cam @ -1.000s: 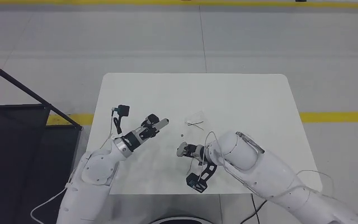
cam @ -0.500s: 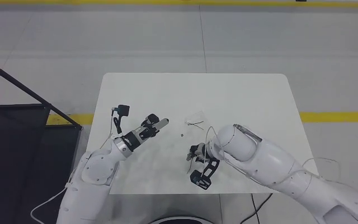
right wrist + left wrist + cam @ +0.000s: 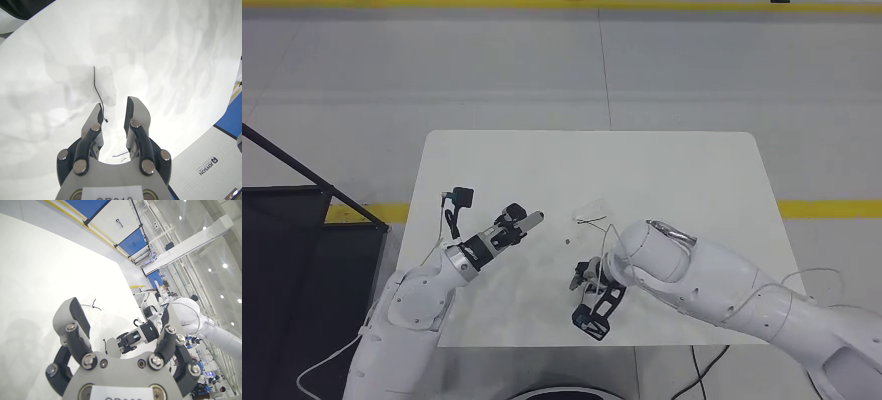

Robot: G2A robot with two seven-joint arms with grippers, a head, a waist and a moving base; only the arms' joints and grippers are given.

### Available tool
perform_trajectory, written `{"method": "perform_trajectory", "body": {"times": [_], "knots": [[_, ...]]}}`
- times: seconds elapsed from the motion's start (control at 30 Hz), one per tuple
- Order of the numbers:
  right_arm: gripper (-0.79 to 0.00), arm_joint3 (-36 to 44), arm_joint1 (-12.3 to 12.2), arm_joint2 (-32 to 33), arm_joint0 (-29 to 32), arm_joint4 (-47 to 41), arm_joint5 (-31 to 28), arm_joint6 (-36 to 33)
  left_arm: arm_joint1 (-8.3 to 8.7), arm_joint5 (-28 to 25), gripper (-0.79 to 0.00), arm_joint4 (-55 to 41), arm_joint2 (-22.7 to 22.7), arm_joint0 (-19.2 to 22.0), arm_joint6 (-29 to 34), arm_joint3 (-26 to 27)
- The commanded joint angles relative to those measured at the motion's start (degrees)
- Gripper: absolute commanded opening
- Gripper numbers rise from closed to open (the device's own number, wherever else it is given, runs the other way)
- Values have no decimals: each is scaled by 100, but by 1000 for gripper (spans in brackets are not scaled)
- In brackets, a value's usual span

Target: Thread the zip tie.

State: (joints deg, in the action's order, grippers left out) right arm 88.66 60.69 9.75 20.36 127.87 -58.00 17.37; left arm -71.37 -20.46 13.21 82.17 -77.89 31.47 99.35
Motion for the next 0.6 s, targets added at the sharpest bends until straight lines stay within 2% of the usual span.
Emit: {"method": "perform_trajectory", "body": {"times": [0.0,0.57], "knots": [[-520,-41,26,-1,22,-43,0,-43,0,0,0,0,0,0,0,0],[-557,-319,132,-1,160,173,0,114,0,0,0,0,0,0,0,0]]}}
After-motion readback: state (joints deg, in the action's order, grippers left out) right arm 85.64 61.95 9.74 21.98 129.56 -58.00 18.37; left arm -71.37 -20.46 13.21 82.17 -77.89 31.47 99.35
